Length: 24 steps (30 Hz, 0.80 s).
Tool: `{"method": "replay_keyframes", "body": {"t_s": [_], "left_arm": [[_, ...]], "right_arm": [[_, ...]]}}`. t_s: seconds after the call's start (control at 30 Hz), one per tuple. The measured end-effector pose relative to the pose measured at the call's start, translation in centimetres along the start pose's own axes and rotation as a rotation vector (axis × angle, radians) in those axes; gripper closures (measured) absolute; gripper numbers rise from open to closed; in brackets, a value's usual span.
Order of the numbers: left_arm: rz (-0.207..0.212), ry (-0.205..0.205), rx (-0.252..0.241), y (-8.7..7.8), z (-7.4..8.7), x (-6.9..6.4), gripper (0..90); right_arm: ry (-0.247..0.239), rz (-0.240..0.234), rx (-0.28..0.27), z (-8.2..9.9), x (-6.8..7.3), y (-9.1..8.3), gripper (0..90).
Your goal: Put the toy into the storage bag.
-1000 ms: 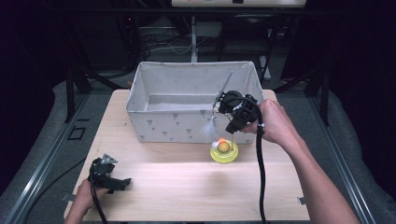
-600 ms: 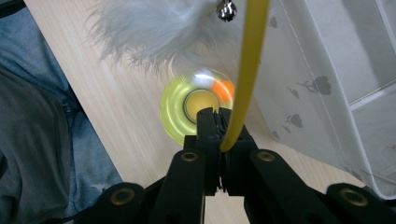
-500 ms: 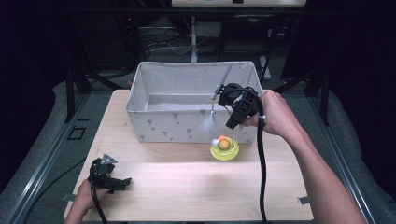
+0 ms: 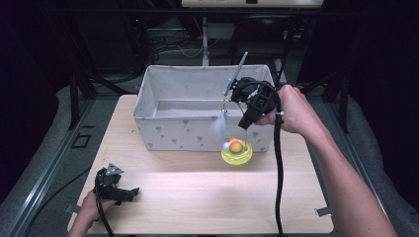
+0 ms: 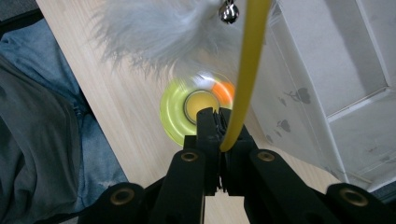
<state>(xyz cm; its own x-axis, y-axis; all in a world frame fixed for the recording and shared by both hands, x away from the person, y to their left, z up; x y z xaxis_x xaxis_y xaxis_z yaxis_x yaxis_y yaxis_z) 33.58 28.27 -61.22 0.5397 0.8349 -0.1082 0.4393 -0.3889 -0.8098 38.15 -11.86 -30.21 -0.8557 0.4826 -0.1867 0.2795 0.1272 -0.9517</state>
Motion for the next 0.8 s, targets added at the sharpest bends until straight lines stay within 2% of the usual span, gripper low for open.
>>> {"method": "replay_keyframes", "body": {"t_s": [0.5, 0.8], "left_arm": [[-0.004, 0.007, 0.000, 0.1, -0.1, 0.0, 0.0], [-0.002, 0.010, 0.001, 0.1, -0.1, 0.0, 0.0]], "right_arm": [[-0.031, 0.008, -0.023, -1.2, -0.2, -2.7, 87.7], [-0.047, 0.011, -0.023, -2.2, -0.3, -3.6, 87.7]]}}
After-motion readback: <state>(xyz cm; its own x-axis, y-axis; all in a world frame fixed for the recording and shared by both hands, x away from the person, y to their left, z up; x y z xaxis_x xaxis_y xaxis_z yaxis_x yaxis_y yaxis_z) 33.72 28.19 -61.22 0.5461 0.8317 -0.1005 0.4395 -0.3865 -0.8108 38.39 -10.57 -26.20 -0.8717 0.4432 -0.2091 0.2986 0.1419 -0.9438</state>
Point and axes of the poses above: each handheld gripper's, and its own axes: y roughly forward along the jaws, z roughly out of its underside, x roughly to its left, the point moved 4 cm from there along y, roughly forward along the jaws, and after that the axes turned 7 degrees about z, right-handed, at the moved point
